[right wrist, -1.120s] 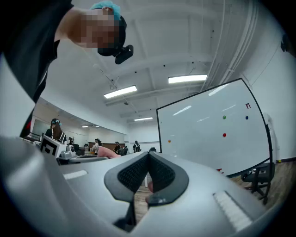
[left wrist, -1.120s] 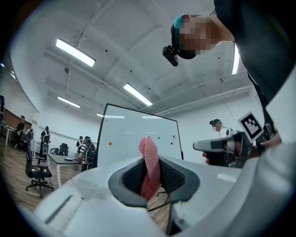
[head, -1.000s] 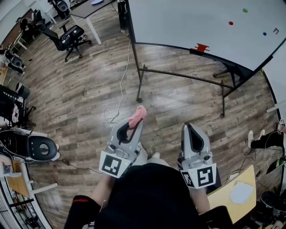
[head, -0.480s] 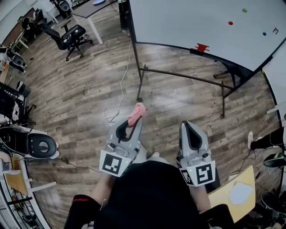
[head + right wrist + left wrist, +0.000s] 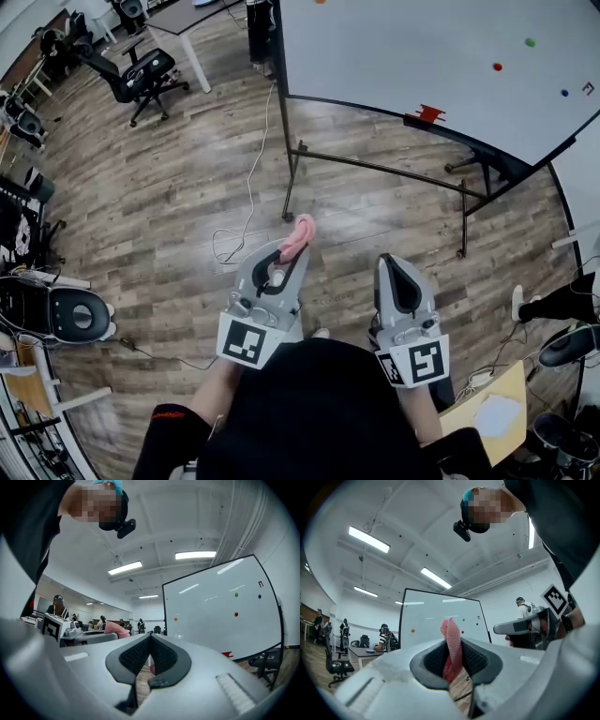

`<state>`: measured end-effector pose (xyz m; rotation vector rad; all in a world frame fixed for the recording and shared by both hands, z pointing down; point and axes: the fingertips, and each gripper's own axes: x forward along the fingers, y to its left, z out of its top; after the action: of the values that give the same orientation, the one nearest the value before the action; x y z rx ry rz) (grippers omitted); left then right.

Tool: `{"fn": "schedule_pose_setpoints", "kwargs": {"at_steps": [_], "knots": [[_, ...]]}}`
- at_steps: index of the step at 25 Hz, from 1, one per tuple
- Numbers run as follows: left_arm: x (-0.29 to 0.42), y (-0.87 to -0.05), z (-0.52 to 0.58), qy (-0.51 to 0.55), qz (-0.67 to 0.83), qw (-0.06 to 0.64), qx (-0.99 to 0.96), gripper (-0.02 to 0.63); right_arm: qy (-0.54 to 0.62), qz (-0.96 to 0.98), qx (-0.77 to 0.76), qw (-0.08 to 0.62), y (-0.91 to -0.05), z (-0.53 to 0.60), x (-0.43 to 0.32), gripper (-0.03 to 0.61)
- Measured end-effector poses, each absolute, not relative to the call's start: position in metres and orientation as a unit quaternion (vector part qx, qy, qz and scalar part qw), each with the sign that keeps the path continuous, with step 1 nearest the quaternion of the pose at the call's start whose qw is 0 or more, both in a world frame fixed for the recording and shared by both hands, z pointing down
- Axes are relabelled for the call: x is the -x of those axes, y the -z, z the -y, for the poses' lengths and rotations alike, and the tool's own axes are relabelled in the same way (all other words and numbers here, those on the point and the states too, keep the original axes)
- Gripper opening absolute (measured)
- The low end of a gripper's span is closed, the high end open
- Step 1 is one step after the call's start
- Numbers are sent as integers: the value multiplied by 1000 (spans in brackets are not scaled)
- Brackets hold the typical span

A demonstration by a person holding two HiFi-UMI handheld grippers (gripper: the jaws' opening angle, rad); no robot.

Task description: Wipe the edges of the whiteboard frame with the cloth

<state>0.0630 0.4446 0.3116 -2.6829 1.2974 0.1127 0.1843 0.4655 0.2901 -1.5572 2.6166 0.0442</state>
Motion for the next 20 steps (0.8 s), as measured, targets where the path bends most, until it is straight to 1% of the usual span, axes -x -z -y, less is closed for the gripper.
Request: {"fn": "schedule_pose_setpoints", "kwargs": {"at_steps": [4, 10, 15, 20], "knots": [[-42, -313, -394, -42, -429, 80, 899, 55, -30, -855, 516, 43, -289, -417, -160, 2], [-13, -310, -311, -52, -414, 70, 906, 54, -102, -843, 527, 26, -277, -343, -117, 2], [5, -303, -263, -52, -387, 112, 914, 54, -124, -822, 554, 34, -275, -296, -94, 2], [28, -304, -227, -55, -381, 121, 915, 55, -126, -804, 579, 43, -278, -260, -78, 2]]}}
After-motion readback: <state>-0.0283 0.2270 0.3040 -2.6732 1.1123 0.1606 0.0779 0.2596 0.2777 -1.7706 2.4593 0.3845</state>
